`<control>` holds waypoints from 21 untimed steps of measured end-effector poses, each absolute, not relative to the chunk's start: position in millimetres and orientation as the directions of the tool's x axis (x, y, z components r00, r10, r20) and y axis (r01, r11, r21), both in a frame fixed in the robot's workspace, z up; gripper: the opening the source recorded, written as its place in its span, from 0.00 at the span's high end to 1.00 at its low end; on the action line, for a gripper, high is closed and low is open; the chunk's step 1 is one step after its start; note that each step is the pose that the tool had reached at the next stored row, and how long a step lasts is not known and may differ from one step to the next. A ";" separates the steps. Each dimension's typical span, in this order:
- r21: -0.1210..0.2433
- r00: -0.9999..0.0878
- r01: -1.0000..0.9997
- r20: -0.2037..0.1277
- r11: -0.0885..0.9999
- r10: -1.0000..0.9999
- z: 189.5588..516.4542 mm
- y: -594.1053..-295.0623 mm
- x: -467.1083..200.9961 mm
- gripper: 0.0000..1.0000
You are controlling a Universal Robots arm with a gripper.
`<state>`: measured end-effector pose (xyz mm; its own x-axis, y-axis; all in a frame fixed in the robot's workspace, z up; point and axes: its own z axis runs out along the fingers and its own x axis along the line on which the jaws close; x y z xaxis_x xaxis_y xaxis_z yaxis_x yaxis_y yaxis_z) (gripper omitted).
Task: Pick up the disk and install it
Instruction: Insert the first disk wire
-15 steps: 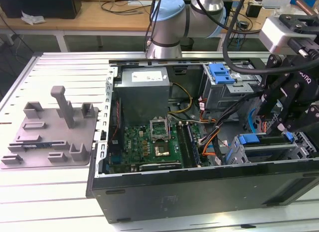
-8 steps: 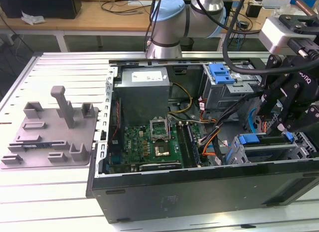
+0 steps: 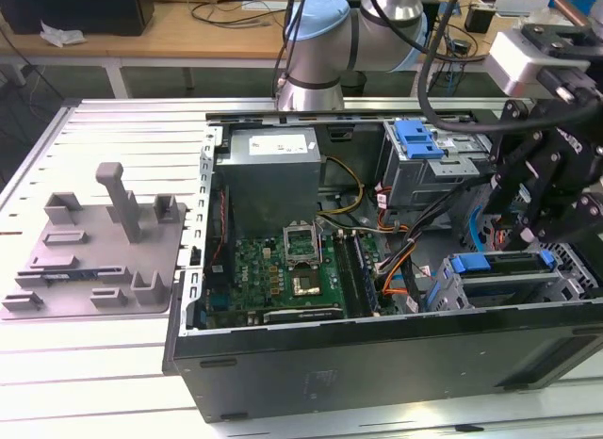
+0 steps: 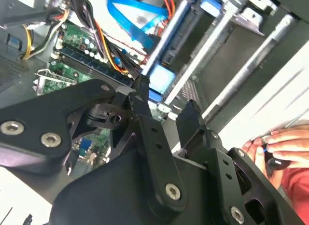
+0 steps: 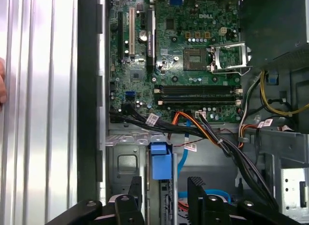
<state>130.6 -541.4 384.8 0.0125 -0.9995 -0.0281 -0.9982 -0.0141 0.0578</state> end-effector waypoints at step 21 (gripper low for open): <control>0.061 0.018 -0.998 0.304 0.001 -0.952 392.4 -447.5 164.8 0.50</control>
<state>164.8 -447.5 392.4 0.0176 -0.9524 0.3045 -0.9981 0.0011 0.0610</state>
